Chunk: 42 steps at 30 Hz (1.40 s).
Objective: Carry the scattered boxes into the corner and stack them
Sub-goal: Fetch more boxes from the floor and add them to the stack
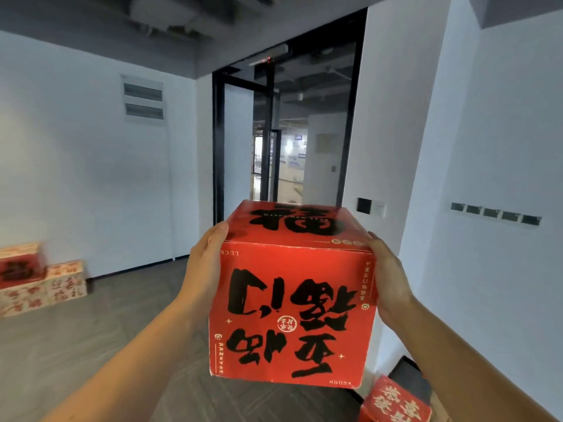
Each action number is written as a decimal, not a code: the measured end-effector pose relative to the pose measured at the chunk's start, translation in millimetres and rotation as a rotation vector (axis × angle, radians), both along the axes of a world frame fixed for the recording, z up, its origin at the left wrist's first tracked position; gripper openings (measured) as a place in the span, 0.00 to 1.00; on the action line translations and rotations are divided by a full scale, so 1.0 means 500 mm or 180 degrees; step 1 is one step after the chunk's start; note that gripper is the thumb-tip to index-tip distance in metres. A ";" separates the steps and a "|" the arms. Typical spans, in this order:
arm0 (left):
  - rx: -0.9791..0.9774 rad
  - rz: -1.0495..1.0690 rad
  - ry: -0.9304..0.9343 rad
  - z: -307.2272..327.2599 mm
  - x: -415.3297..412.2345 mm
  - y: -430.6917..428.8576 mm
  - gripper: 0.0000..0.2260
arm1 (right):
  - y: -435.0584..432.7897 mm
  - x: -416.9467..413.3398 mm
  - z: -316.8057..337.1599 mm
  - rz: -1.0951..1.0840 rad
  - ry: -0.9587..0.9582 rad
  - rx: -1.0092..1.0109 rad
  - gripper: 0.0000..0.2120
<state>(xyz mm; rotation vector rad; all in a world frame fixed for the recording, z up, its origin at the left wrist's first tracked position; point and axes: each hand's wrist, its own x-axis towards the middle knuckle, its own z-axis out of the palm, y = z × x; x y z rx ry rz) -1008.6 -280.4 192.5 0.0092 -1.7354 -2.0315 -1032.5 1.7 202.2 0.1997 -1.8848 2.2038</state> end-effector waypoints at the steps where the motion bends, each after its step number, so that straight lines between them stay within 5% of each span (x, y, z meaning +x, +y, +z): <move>1: -0.0003 0.0099 0.0003 -0.006 -0.010 -0.022 0.19 | -0.024 -0.027 -0.006 0.0105 0.0000 0.0006 0.19; 22: -0.0278 0.2158 -0.0022 -0.081 -0.146 -0.548 0.29 | -0.698 -0.480 -0.076 0.1806 -0.0171 -0.0111 0.13; 33: -0.0400 0.2298 0.0076 -0.118 -0.277 -0.997 0.27 | -1.153 -0.624 -0.118 0.1800 -0.0247 -0.0036 0.30; 42: -0.0356 0.2218 0.0109 -0.124 -0.514 -1.293 0.24 | -1.431 -0.842 -0.109 0.1631 -0.0168 -0.0008 0.17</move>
